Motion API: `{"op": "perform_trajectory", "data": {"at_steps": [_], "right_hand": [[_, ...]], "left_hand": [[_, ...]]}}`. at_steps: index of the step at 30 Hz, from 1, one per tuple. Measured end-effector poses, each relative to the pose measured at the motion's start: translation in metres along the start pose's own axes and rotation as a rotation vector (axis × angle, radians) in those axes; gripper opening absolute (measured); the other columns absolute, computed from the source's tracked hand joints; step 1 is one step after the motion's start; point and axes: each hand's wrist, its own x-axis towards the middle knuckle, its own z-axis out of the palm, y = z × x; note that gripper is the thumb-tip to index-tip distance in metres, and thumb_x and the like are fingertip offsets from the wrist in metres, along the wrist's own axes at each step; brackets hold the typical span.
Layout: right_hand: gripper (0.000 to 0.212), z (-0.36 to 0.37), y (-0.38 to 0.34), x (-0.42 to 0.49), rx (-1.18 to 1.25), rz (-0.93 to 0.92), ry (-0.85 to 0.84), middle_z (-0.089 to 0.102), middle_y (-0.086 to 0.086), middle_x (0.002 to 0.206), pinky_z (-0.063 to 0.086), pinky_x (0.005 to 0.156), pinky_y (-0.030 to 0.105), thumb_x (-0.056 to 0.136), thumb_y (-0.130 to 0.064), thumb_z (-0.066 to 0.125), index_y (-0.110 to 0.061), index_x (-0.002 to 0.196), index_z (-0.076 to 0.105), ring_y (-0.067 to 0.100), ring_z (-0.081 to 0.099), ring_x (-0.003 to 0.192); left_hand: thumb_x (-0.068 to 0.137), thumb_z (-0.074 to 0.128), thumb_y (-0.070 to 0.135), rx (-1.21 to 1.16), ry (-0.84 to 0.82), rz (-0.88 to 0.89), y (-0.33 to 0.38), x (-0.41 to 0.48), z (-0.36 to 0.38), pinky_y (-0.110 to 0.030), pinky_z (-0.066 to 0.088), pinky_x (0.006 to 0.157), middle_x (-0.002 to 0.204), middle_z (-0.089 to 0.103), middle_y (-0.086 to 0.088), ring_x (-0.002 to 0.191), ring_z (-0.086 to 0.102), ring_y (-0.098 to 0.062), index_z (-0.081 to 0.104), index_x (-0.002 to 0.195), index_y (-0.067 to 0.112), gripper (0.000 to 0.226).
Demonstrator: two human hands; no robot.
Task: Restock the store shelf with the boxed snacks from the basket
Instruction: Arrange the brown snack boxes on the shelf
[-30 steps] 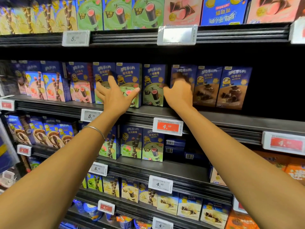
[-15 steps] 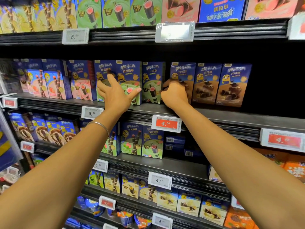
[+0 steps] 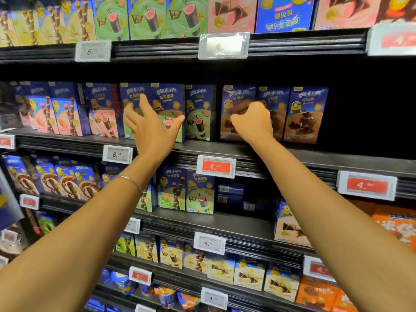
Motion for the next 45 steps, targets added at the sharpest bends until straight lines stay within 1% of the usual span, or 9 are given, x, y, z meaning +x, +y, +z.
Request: {"op": "perform_trajectory", "data": {"at_steps": [5, 8, 11, 13, 16, 19, 26, 32, 45], "right_hand": [[0.037, -0.062, 0.037, 0.027, -0.090, 0.159, 0.154, 0.063, 0.020, 0.128, 0.042, 0.086, 0.030, 0.090, -0.026, 0.058, -0.003, 0.119, 0.066, 0.036, 0.059, 0.118], [0.080, -0.103, 0.060, 0.051, -0.178, 0.332, 0.250, 0.024, 0.019, 0.164, 0.025, 0.120, 0.039, 0.088, -0.030, 0.066, -0.009, 0.157, 0.030, 0.036, 0.023, 0.151], [0.095, -0.125, 0.079, 0.067, -0.200, 0.384, 0.213, -0.002, 0.015, 0.168, 0.011, 0.123, 0.041, 0.095, -0.034, 0.065, -0.014, 0.162, 0.001, 0.036, 0.003, 0.155], [0.088, -0.122, 0.089, 0.071, -0.194, 0.355, 0.087, 0.003, 0.018, 0.168, 0.014, 0.123, 0.041, 0.100, -0.038, 0.058, -0.009, 0.161, 0.002, 0.036, 0.011, 0.154], [0.059, -0.107, 0.100, 0.069, -0.037, 0.293, -0.093, 0.037, 0.016, 0.156, 0.033, 0.117, 0.039, 0.103, -0.022, 0.056, 0.000, 0.153, 0.033, 0.032, 0.040, 0.140], [0.060, -0.098, 0.106, 0.067, 0.096, 0.272, -0.160, 0.045, 0.014, 0.152, 0.037, 0.116, 0.043, 0.097, -0.024, 0.065, -0.002, 0.149, 0.042, 0.032, 0.046, 0.136], [0.098, -0.102, 0.121, 0.083, 0.146, 0.279, -0.035, 0.047, 0.014, 0.149, 0.045, 0.111, 0.044, 0.076, -0.037, 0.085, -0.010, 0.154, 0.032, 0.032, 0.048, 0.134], [0.107, -0.099, 0.124, 0.088, 0.142, 0.267, -0.006, 0.045, 0.013, 0.151, 0.045, 0.111, 0.046, 0.071, -0.040, 0.089, -0.011, 0.155, 0.030, 0.033, 0.047, 0.135], [0.082, -0.103, 0.124, 0.082, 0.230, 0.303, 0.017, 0.054, 0.013, 0.143, 0.047, 0.108, 0.047, 0.082, -0.023, 0.082, -0.012, 0.149, 0.037, 0.032, 0.053, 0.131]], "left_hand": [[0.089, 0.079, 0.042, 0.064, -0.024, 0.263, 0.041, -0.028, 0.018, -0.053, 0.040, 0.112, 0.160, 0.025, -0.024, 0.146, 0.027, -0.044, 0.032, 0.155, 0.010, 0.087], [0.087, 0.081, 0.043, 0.127, -0.116, 0.360, 0.067, -0.035, 0.032, -0.054, 0.043, 0.109, 0.159, 0.026, -0.027, 0.146, 0.028, -0.046, 0.038, 0.148, 0.009, 0.082], [0.086, 0.082, 0.045, 0.167, -0.214, 0.397, 0.092, -0.035, 0.047, -0.057, 0.044, 0.110, 0.160, 0.023, -0.033, 0.148, 0.023, -0.052, 0.041, 0.143, 0.006, 0.080], [0.083, 0.084, 0.044, 0.186, -0.261, 0.402, 0.106, -0.034, 0.057, -0.060, 0.045, 0.110, 0.162, 0.018, -0.034, 0.150, 0.019, -0.056, 0.033, 0.154, 0.010, 0.094], [0.079, 0.084, 0.023, 0.201, -0.285, 0.429, 0.120, -0.031, 0.068, -0.060, 0.051, 0.102, 0.170, -0.004, -0.026, 0.155, 0.005, -0.057, 0.002, 0.167, 0.029, 0.121], [0.079, 0.080, 0.016, 0.237, -0.284, 0.473, 0.125, -0.025, 0.075, -0.065, 0.050, 0.104, 0.173, -0.013, -0.015, 0.159, -0.008, -0.049, -0.008, 0.167, 0.035, 0.126], [0.088, 0.073, 0.024, 0.370, -0.279, 0.519, 0.126, -0.017, 0.084, -0.062, 0.029, 0.120, 0.173, 0.002, -0.015, 0.159, 0.002, -0.042, -0.005, 0.168, 0.030, 0.112], [0.087, 0.073, 0.019, 0.527, -0.195, 0.591, 0.126, -0.017, 0.086, -0.056, 0.037, 0.114, 0.166, 0.020, -0.024, 0.147, 0.029, -0.047, 0.005, 0.169, 0.020, 0.107], [0.082, 0.080, 0.027, 0.559, -0.195, 0.567, 0.122, -0.011, 0.092, -0.060, 0.026, 0.119, 0.166, 0.018, -0.024, 0.151, 0.022, -0.047, 0.007, 0.168, 0.022, 0.113]]}}
